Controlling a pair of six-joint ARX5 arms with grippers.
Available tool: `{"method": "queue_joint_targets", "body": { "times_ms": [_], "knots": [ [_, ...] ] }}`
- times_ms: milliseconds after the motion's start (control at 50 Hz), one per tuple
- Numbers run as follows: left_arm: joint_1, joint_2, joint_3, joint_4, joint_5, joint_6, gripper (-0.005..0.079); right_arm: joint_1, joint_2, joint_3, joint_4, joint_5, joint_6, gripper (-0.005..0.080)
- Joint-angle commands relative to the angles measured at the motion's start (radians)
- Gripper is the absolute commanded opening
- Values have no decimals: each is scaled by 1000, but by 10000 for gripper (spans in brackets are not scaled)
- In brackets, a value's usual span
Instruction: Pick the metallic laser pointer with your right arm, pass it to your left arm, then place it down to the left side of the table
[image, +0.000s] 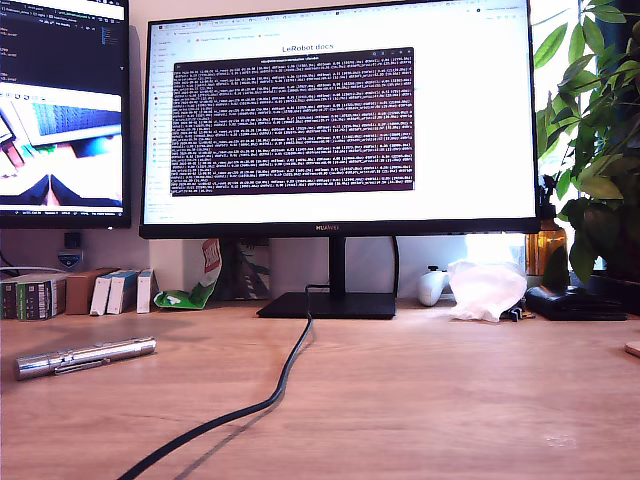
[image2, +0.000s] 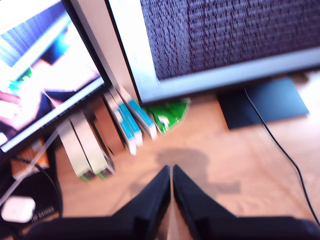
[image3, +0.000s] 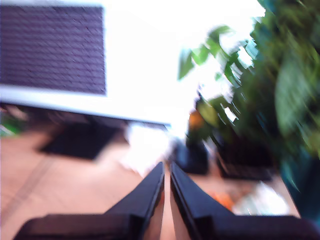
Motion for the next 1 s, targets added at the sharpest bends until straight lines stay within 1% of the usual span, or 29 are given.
{"method": "queue_joint_targets", "body": {
  "times_ms": [0, 80, 220, 300, 400, 520, 580, 640, 680, 760, 860, 920, 980],
  "knots": [
    [-4, -30, -53, 17, -18, -7, -23, -2, 1, -9, 4, 21, 2, -11],
    [-4, -66, -113, 51, -43, -25, -23, -2, -11, -18, 6, 59, -1, -11],
    [-3, -158, -257, 137, -75, -28, -23, -2, -60, -52, 9, 141, -4, -11],
    [-3, -213, -338, 186, -75, -32, -23, -2, -95, -76, 7, 145, -7, -11],
    [-3, -271, -431, 237, -75, -32, -23, -3, -145, -126, 10, 158, -72, -10],
    [-3, -337, -550, 314, -75, -34, -23, -2, -184, -191, 64, 176, -84, -1],
    [-4, -369, -614, 363, -75, -43, -23, -3, -183, -200, 103, 176, -75, 0],
    [-4, -410, -679, 413, -75, -60, -23, -3, -183, -203, 109, 180, -64, 0],
    [-4, -437, -723, 452, -75, -60, -23, -3, -183, -203, 110, 208, -64, 0],
    [-6, -492, -818, 538, -75, -61, -23, -3, -183, -203, 122, 294, -63, -1],
    [-21, -567, -924, 631, -80, -58, -23, -3, -183, -203, 129, 364, -45, -1],
    [-32, -600, -979, 682, -100, -43, -23, -3, -179, -203, 118, 390, -23, -1],
    [-42, -625, -1035, 733, -127, -23, -23, -3, -177, -203, 87, 408, 45, -1]
  ]
}}
